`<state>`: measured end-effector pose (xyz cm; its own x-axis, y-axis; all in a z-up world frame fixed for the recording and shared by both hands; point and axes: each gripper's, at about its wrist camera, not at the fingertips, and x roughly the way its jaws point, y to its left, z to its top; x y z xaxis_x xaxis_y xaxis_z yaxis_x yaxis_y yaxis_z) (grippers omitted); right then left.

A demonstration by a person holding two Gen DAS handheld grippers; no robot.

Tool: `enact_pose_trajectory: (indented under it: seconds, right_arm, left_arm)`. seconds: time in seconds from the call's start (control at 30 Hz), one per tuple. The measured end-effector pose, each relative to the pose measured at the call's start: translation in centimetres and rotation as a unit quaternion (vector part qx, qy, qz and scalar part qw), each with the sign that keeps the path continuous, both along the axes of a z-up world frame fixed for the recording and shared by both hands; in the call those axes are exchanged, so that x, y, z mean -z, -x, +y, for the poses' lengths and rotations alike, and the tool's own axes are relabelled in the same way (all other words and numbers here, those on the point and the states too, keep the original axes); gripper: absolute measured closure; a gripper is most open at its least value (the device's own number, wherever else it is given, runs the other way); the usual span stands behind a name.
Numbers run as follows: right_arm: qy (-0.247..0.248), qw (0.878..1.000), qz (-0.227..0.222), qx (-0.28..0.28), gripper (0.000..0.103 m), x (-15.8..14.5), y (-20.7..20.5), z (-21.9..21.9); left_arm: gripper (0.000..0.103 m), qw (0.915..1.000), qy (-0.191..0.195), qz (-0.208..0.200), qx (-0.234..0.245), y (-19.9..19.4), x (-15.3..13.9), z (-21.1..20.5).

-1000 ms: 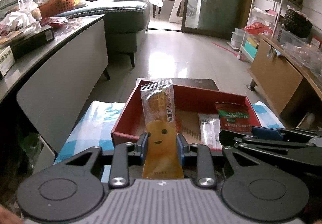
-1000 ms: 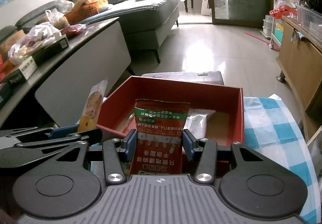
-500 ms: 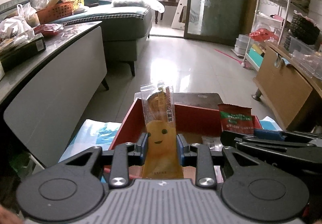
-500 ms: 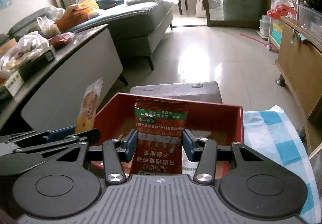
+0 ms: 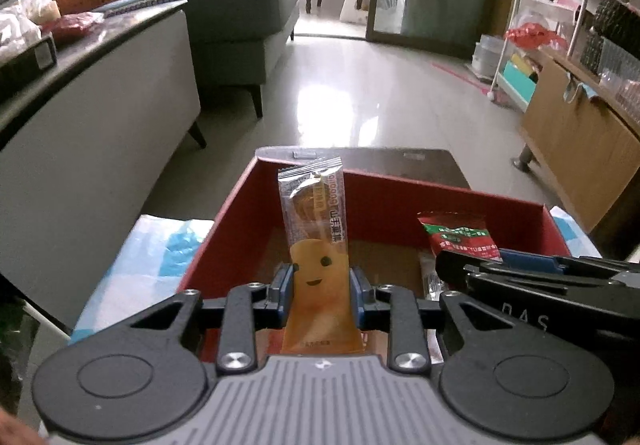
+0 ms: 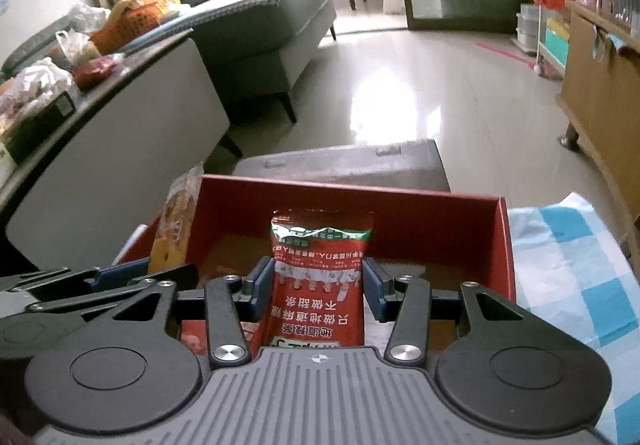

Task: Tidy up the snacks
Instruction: 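Lower both tools into the red box and open them to release the packs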

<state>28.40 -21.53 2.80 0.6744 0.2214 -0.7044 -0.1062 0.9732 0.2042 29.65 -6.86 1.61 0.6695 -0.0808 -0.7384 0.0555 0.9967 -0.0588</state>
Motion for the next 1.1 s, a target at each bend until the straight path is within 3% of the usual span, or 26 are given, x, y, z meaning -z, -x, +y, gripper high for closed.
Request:
enact_pose_trajectory:
  seconds: [0.17,0.47,0.73,1.1]
  right_arm:
    - [0.000,1.000,0.015,-0.001,0.045,1.2,-0.7,-0.2]
    - [0.005,1.000,0.025,-0.001,0.039,2.0,-1.2,0.3]
    - [0.018,1.000,0.020,0.011,0.037,0.8,-0.4,0.4]
    - [0.035,0.999,0.009,0.020,0.028,-1.9,1.7,1.0]
  left_arm:
    - [0.078,0.9998,-0.018,0.011,0.002,-0.3,1.1,-0.4]
    - [0.069,0.9995,-0.013,0.026,-0.011,-0.3,1.3,0.3]
    - [0.061,0.9998,-0.009,0.017,-0.011,1.3,-0.4,0.5]
    - [0.057,0.9997,0.011,0.010,-0.022,3.5,-2.3,2.2]
